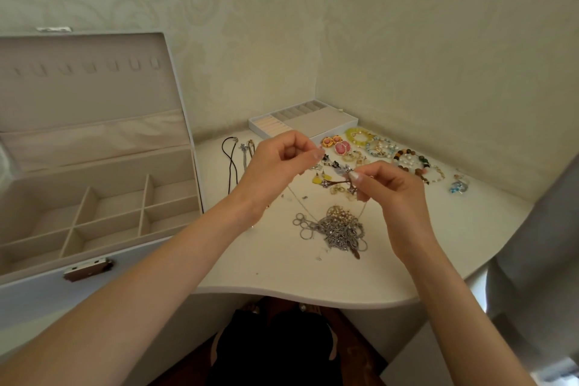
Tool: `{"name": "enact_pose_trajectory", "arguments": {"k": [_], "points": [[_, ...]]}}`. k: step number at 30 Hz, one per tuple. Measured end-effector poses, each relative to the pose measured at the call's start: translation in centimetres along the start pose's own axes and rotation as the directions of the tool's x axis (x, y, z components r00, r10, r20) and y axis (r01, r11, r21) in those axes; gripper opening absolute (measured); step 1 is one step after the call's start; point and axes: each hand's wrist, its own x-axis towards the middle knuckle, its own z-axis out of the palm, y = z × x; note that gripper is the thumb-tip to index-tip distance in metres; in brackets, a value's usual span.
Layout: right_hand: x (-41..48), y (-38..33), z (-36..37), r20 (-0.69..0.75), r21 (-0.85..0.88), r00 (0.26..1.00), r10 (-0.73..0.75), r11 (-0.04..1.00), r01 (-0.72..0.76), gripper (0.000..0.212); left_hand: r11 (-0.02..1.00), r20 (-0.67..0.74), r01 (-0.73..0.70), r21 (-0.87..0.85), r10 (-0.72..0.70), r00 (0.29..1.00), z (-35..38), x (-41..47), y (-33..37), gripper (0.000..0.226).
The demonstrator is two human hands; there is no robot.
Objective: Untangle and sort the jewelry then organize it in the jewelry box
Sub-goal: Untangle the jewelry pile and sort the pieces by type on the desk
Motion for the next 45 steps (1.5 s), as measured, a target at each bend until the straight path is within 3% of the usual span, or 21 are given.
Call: {"name": "enact_pose_trajectory", "arguments": {"k": [7,14,18,22,26,30,36,38,41,45], "points": [[0.1,0.2,-0.5,-0.059,0.095,0.998,0.034,0.995,-0.029,0.013,0.996,0.205,-0.014,0.088,-0.005,0.979,-0.5,-0.5,-0.3,0.009],[0.0,-0.1,-0.5,0.008,0.169,0.999,0.040,0.985,-0.041,0.009,0.975,0.443,-0.006,0.222,-0.095,0.892,-0.8,-0.4,-0.7,0.007],[-0.1,-0.2,-0.4,0.080,0.173,0.996,0.046,0.983,-0.060,0.009,0.991,0.290,0.045,0.129,-0.081,0.954,0.0,-0.4,-0.5,0.028],[-0.1,-0.1,-0.4,0.156,0.126,0.986,0.055,0.989,-0.075,0.009,0.976,0.194,-0.100,0.192,0.062,0.979,0.4,0.0,-0.3,0.014],[0.0,0.0,-0.5,0.229,0.075,0.966,0.115,0.988,-0.135,0.023,0.898,0.229,-0.247,0.364,0.171,0.958,0.2,-0.1,-0.2,0.014],[0.0,0.5,-0.7,0.245,0.000,0.959,0.143,0.989,-0.148,0.022,0.785,0.272,-0.338,0.519,0.224,0.936,-0.4,-0.2,-0.2,0.015],[-0.1,0.0,-0.4,0.293,-0.007,0.954,0.067,0.998,-0.068,0.031,0.607,0.356,-0.469,0.641,0.307,0.883,-0.5,0.3,-0.1,0.024],[0.1,-0.1,-0.6,0.331,0.020,0.942,0.056,0.998,-0.066,0.030,0.600,0.374,-0.485,0.636,0.309,0.874,-0.5,0.4,0.0,0.026],[0.6,0.1,-1.3,0.448,0.125,0.892,0.069,0.982,-0.139,0.045,0.640,0.413,-0.499,0.584,0.295,0.862,-0.7,0.5,0.2,0.018],[1.0,0.0,-1.4,0.525,0.167,0.849,0.057,0.971,-0.168,0.037,0.675,0.393,-0.512,0.532,0.339,0.855,-0.6,0.2,0.2,0.019]]}}
